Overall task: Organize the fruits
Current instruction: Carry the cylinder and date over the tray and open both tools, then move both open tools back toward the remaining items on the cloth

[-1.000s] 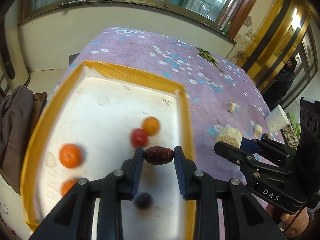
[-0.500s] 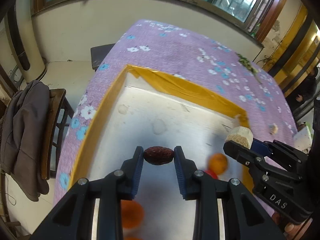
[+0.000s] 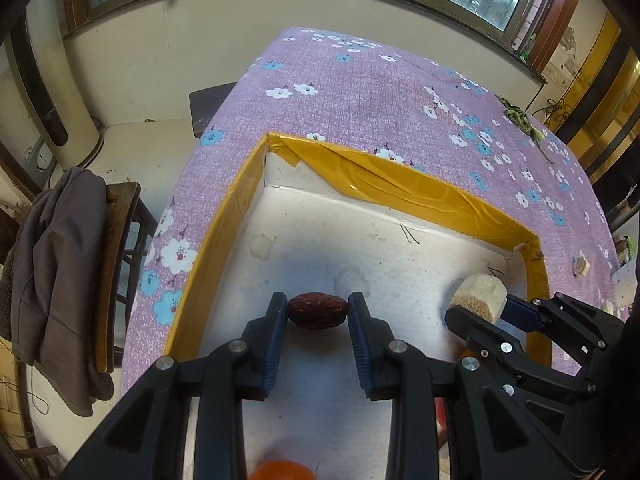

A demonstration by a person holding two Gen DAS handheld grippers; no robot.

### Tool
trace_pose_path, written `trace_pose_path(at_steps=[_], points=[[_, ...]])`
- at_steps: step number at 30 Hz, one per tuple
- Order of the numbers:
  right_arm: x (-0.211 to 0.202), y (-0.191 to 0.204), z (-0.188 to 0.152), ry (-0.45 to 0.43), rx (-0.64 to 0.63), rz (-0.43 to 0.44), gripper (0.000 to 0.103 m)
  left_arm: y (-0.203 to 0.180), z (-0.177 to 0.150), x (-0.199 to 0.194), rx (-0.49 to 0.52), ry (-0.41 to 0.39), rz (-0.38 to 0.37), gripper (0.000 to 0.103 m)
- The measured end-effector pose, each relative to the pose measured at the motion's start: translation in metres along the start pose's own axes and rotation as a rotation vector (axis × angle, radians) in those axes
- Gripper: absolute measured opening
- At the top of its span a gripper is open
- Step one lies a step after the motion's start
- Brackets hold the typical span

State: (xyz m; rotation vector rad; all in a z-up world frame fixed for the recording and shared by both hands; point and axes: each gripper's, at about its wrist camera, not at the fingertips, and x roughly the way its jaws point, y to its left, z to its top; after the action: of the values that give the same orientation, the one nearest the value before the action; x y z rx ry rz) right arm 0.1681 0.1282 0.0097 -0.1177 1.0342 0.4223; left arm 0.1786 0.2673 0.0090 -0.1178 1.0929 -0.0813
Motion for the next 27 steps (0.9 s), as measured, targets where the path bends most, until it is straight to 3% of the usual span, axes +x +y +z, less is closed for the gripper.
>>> trace_pose_path(at_steps=[7, 10, 19, 21, 22, 23, 27], points=[[-0.003, 0.001, -0.002, -0.004, 0.006, -0.018, 0.029, -0.002, 0.006, 0.003, 0.008, -0.003, 0.015, 0.035], [-0.004, -0.003, -0.003, -0.002, 0.014, -0.035, 0.037, -0.004, 0.007, 0.004, 0.010, -0.002, 0.010, 0.040], [-0.026, -0.014, -0.011, -0.025, 0.055, -0.047, 0.038, -0.008, -0.001, -0.003, 0.027, -0.006, 0.031, 0.047], [-0.033, -0.015, -0.016, -0.031, 0.070, -0.041, 0.038, -0.008, -0.003, -0.009, 0.030, -0.019, 0.048, 0.055], [-0.038, -0.015, -0.019, -0.035, 0.078, -0.037, 0.038, -0.007, -0.005, -0.013, 0.032, -0.032, 0.069, 0.068], [-0.042, -0.016, -0.022, -0.037, 0.086, -0.037, 0.039, -0.007, -0.007, -0.018, 0.032, -0.055, 0.091, 0.072], [-0.060, -0.014, -0.033, -0.062, 0.109, -0.010, 0.041, -0.003, -0.015, -0.035, 0.028, -0.097, 0.118, 0.074]])
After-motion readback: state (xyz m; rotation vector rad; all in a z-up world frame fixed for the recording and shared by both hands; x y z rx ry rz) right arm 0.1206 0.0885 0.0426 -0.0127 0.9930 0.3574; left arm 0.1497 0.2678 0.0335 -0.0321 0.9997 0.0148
